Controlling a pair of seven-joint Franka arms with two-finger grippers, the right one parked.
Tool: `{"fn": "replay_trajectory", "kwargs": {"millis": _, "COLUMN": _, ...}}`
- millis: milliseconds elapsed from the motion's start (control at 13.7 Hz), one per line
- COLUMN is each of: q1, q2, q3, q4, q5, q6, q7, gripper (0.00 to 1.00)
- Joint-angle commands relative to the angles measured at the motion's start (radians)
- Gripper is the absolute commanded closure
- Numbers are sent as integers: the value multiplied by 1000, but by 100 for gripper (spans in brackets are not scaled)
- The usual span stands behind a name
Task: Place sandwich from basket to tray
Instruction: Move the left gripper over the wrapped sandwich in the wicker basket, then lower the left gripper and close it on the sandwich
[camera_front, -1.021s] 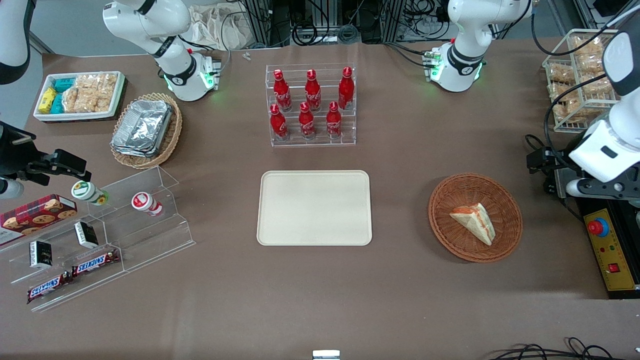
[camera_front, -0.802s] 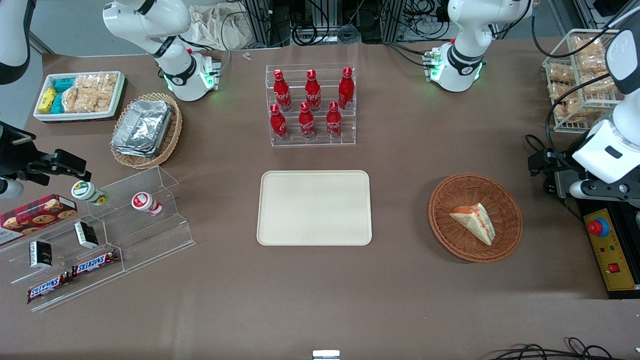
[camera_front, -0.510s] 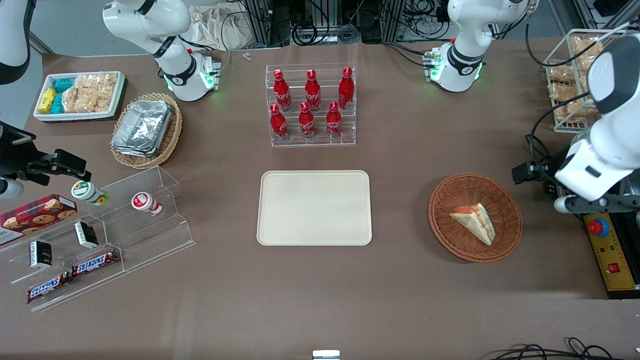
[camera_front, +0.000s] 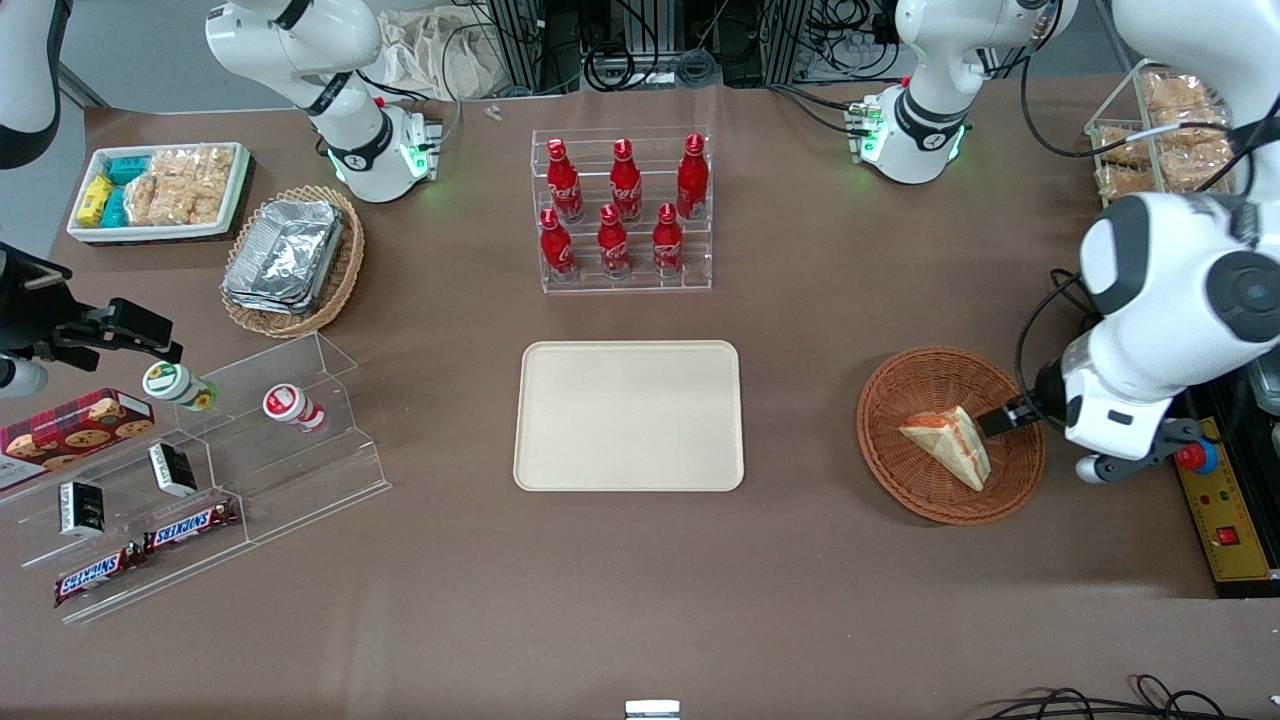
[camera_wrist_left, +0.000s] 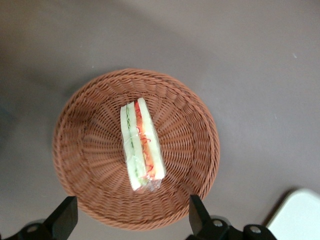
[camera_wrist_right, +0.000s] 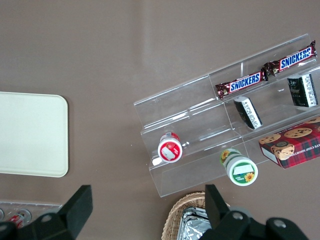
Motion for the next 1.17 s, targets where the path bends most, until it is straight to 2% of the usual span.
{"fn": "replay_trajectory", "kwargs": {"millis": 0, "q1": -5, "q2": -9, "q3": 6, "q4": -88, "q5": 4, "q6": 98, "q7": -257, "gripper": 0}}
{"fn": "replay_trajectory", "kwargs": {"millis": 292, "q1": -8, "q2": 54, "q3": 6, "q4": -90, "q5": 13, "q6": 109, "q7": -361, "gripper": 0}}
{"fn": "replay_trajectory", "kwargs": {"millis": 1094, "q1": -5, "q2": 149, "q3": 7, "q4": -162, "q5": 27, "q6": 212, "q7": -392, "gripper": 0}}
